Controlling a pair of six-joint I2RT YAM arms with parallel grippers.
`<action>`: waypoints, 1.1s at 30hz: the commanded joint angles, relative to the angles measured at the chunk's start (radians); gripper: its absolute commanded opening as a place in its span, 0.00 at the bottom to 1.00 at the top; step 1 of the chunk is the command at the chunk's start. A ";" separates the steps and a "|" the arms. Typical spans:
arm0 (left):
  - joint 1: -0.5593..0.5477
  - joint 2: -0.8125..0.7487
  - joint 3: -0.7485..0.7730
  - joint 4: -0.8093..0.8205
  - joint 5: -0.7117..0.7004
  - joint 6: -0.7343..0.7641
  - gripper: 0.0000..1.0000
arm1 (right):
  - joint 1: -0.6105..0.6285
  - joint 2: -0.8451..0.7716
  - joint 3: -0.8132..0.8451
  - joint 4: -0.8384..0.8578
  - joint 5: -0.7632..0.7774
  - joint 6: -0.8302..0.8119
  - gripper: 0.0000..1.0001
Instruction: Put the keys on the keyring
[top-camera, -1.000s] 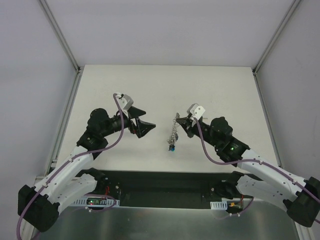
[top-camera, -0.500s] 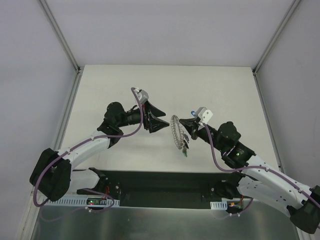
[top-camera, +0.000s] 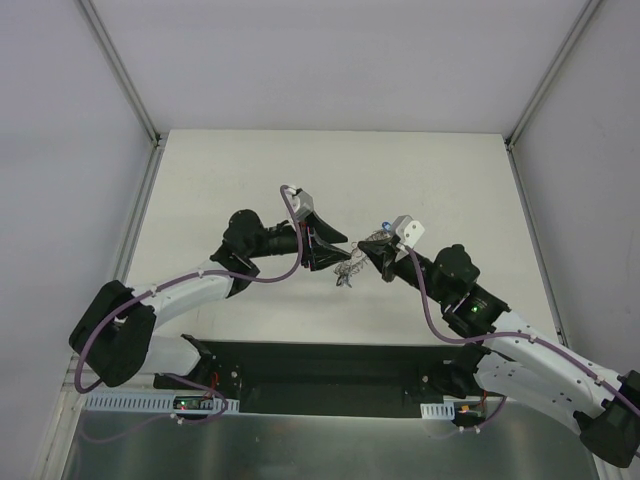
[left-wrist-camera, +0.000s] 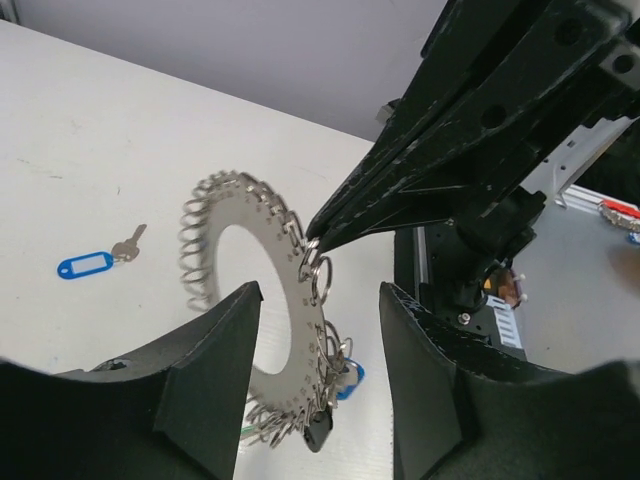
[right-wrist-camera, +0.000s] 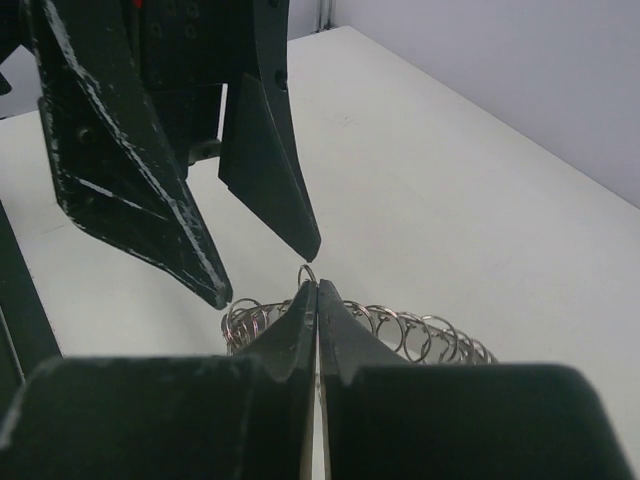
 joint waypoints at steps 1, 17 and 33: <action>-0.009 0.041 0.027 0.117 -0.006 0.038 0.48 | 0.002 -0.023 0.015 0.099 -0.033 0.020 0.01; -0.009 0.118 0.053 0.200 0.082 -0.009 0.40 | 0.000 -0.014 0.013 0.089 -0.054 0.032 0.01; -0.009 0.064 0.041 0.061 0.093 0.078 0.00 | 0.000 -0.011 0.031 -0.036 -0.019 0.066 0.01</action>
